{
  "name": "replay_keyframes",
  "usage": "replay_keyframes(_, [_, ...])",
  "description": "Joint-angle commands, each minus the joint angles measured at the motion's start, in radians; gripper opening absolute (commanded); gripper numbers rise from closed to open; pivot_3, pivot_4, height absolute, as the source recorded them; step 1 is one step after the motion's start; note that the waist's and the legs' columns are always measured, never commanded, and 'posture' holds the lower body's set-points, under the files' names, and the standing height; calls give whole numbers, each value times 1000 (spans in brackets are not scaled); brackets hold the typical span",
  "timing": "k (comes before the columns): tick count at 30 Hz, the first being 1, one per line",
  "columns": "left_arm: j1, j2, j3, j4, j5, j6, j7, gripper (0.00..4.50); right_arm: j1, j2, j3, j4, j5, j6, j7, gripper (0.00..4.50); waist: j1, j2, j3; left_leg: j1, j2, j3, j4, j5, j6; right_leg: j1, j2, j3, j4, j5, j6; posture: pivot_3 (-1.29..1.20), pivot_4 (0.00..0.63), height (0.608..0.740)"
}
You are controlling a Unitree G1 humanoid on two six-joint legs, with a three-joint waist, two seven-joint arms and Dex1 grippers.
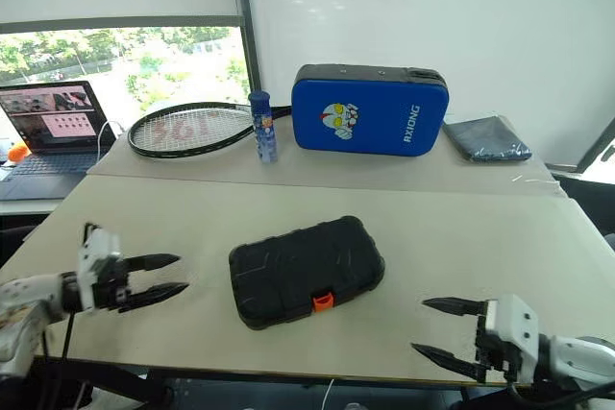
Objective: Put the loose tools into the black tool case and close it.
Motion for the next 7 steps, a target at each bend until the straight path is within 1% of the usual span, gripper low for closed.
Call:
replay_keyframes(1, [91,2,85,-30,18,-168,7,4201,-4,-14,-67,49,8,-86,19,4471,0,0,0,0,0,0,0,0,0,0,0,0,0,0,0,0,150,740])
replay_keyframes(2, [112,1,91,-30,31,-202,18,4201,-7,-17,-74,70,4,-103,25,4471,2,0,0,0,0,0,0,0,0,0,1,0,0,0,0,0,150,740])
replay_keyframes(5, [142,-1,90,-35,43,-219,58,4201,-18,-25,-74,134,-20,-165,40,4471,8,0,0,1,0,0,0,0,0,0,1,-1,0,-2,3,0,150,740])
replay_keyframes(7, [151,4,68,-42,39,-225,43,4201,-36,-20,-64,162,-32,-191,28,4471,9,0,0,1,0,1,0,0,0,0,1,0,0,-2,4,0,150,740])
